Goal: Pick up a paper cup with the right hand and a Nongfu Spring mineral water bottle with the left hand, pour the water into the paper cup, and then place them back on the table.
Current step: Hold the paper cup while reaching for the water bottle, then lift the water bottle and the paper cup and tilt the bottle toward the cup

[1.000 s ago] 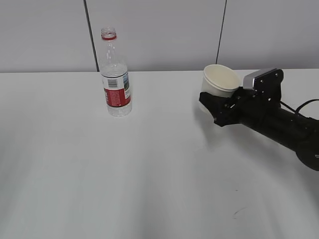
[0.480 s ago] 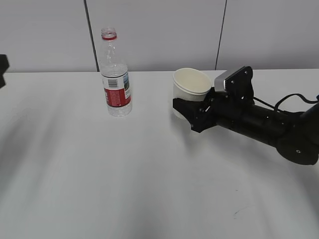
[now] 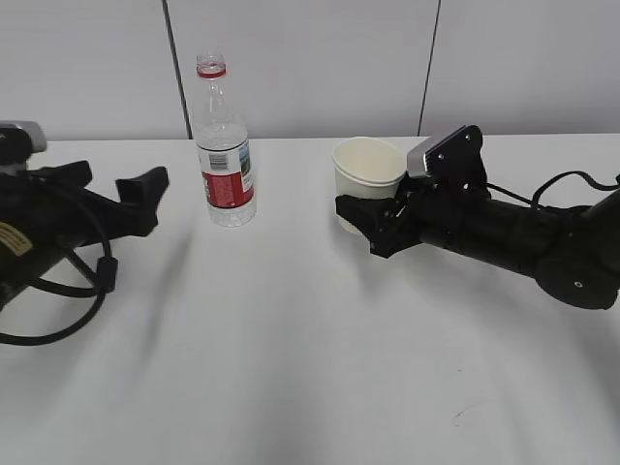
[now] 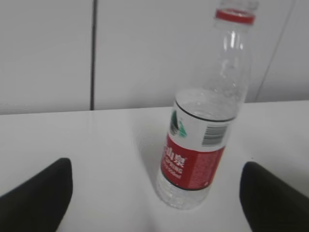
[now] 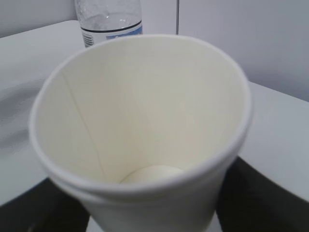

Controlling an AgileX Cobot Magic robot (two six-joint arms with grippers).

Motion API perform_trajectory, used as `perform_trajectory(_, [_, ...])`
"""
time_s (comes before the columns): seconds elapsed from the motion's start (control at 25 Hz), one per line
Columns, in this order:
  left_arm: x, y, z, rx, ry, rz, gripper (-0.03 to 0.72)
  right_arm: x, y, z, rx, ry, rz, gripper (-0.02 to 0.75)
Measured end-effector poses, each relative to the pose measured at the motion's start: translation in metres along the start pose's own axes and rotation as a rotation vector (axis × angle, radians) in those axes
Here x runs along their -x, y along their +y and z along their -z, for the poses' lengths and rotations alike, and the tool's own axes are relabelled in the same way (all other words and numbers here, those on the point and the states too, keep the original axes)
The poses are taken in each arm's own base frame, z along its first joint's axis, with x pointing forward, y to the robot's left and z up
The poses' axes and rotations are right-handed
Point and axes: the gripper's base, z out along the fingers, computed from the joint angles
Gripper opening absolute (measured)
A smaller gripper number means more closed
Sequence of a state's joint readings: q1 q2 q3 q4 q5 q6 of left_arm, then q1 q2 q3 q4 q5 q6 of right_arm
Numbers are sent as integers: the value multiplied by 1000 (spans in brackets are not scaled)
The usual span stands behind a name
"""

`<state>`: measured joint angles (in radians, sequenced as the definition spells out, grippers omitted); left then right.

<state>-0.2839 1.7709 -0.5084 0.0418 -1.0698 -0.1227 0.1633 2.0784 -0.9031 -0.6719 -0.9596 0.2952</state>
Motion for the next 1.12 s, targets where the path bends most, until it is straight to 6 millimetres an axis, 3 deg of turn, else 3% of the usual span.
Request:
perform_trajectory(0.2, [-10,-9,-25,-89,0,-28,672,1,2,-3,1,13,6,508])
perform_trajectory(0.64, [-9,-21,-69,-177,95,-72,681,-1,3,-4,0,39,9,508])
perform_trajectory(1.12, [-32,-20,-123,-196,65,-44,672,0,3,-3,-1,38,10,508])
